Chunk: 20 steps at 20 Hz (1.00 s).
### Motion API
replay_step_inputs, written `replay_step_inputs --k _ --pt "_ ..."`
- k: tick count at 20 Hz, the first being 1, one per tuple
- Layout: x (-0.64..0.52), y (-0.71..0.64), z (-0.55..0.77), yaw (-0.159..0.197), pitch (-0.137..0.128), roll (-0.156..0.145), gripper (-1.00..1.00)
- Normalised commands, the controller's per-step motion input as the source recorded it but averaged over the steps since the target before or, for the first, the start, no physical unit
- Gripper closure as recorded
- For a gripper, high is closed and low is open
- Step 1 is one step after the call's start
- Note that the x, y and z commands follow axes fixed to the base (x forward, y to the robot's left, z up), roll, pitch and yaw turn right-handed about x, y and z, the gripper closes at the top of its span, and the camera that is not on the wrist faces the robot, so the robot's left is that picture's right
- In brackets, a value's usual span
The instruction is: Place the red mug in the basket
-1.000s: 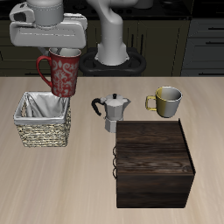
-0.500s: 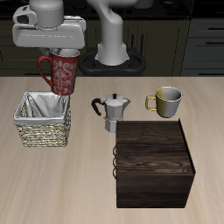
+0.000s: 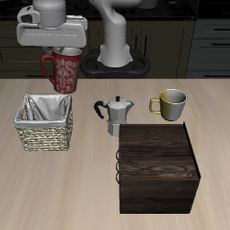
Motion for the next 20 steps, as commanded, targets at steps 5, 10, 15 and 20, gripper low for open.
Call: replay_step_inputs --k 5,10,15,20 --pt "-0.02 -0.06 -0.05 -0.020 0.000 -0.024 1.00" --pt "-0.13 -0.30 0.19 -0.051 -0.047 -0.044 1.00" --pt "-0.03 -0.14 0.01 0.002 -0.015 -0.031 1.00" --pt "0.13 -0.14 -0.23 -0.014 0.044 -0.035 1.00"
